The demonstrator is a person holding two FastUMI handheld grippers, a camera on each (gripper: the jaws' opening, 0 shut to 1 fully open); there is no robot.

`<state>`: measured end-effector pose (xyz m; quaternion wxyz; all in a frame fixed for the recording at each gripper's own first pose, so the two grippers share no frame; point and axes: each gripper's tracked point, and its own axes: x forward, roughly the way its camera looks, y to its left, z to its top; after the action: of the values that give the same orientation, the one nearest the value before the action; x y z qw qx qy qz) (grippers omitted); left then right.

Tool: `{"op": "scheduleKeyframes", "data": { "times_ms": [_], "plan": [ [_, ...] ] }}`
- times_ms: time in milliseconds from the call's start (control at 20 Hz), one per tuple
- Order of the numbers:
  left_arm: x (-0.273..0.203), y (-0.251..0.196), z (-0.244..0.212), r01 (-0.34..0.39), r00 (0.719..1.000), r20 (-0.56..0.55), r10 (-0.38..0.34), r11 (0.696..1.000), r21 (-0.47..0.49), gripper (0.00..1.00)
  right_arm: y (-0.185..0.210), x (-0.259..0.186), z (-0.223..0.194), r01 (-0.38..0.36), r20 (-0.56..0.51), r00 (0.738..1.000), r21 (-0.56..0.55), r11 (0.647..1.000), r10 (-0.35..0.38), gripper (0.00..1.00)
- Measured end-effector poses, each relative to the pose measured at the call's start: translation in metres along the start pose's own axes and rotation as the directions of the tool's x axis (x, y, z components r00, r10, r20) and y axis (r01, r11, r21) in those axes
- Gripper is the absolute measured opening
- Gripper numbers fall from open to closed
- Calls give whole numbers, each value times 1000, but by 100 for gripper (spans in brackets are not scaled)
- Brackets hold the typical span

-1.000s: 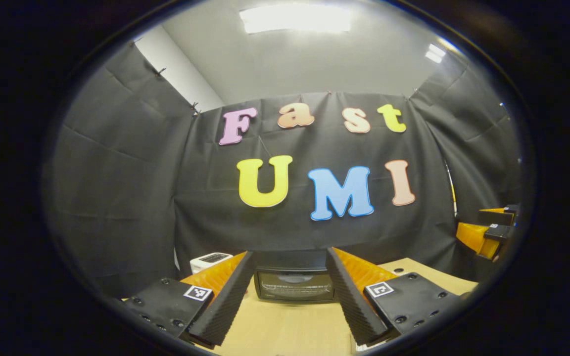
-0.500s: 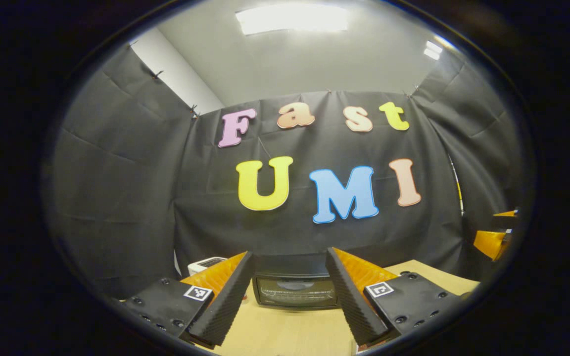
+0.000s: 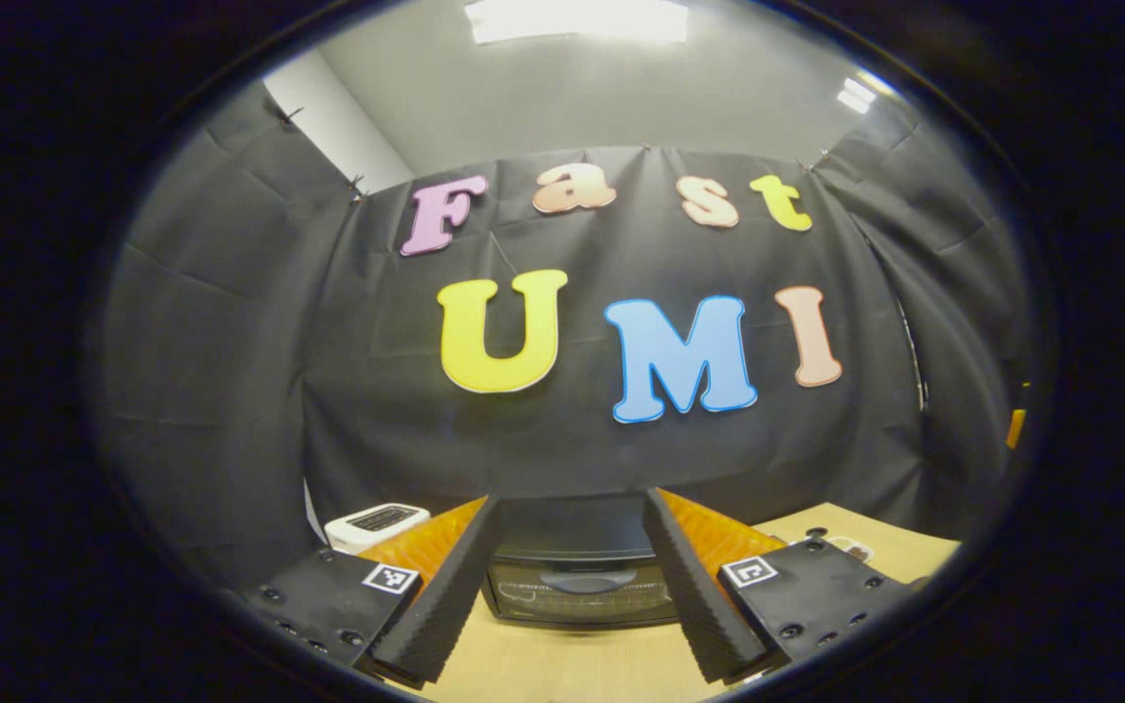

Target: Open the electric oven with the left hand, put the food in, and close the electric oven.

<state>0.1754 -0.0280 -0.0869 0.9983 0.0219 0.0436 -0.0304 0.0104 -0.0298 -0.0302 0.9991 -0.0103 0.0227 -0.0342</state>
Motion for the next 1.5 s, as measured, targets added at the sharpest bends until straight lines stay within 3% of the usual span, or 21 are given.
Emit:
{"op": "scheduleKeyframes", "data": {
  "times_ms": [200, 250, 350, 450, 650, 750, 800, 900, 950, 1000, 1300, 1450, 1500],
  "plan": [
    [46, -1, -36, 40, 998, -46, -41, 999, -15, 92, 5, 2, 3, 64, -10, 998, -16, 998, -65, 96],
    [56, -2, -47, 46, 997, -65, -47, 999, -14, 97, 5, 3, 4, 82, -8, 997, -33, 996, -82, 96],
    [75, -7, -68, 64, 993, -100, -65, 998, -22, 92, 4, 0, 5, 114, -7, 993, -61, 992, -114, 96],
    [95, -12, -92, 76, 988, -134, -79, 997, -29, 100, 1, -3, 7, 147, -10, 989, -73, 986, -148, 96],
    [126, -11, -135, 72, 975, -211, -73, 997, -12, 100, -11, -11, -1, 222, -42, 973, -96, 970, -227, 96],
    [138, -10, -148, 78, 971, -225, -79, 997, -12, 92, -18, -16, 3, 258, -39, 964, -92, 962, -262, 96],
    [142, -11, -158, 83, 968, -237, -83, 996, -10, 100, -21, -18, 2, 272, -42, 960, -93, 958, -277, 96],
    [147, -12, -173, 90, 960, -267, -88, 996, -3, 100, -27, -21, 0, 299, -50, 951, -107, 948, -306, 96],
    [150, -12, -179, 93, 957, -275, -91, 996, -7, 92, -31, -23, 0, 311, -52, 946, -115, 943, -319, 96],
    [152, -13, -180, 93, 958, -270, -94, 996, -16, 100, -33, -24, 0, 320, -54, 943, -117, 940, -327, 96],
    [148, -14, -182, 89, 963, -252, -94, 996, -31, 100, -34, -24, 0, 313, -68, 944, -119, 942, -323, 96],
    [131, -13, -183, 86, 966, -241, -91, 996, -31, 93, -31, -20, 2, 296, -61, 950, -121, 948, -305, 96],
    [124, -12, -185, 84, 966, -243, -88, 996, -30, 97, -30, -19, 1, 289, -61, 953, -120, 950, -298, 92]
  ]
}}
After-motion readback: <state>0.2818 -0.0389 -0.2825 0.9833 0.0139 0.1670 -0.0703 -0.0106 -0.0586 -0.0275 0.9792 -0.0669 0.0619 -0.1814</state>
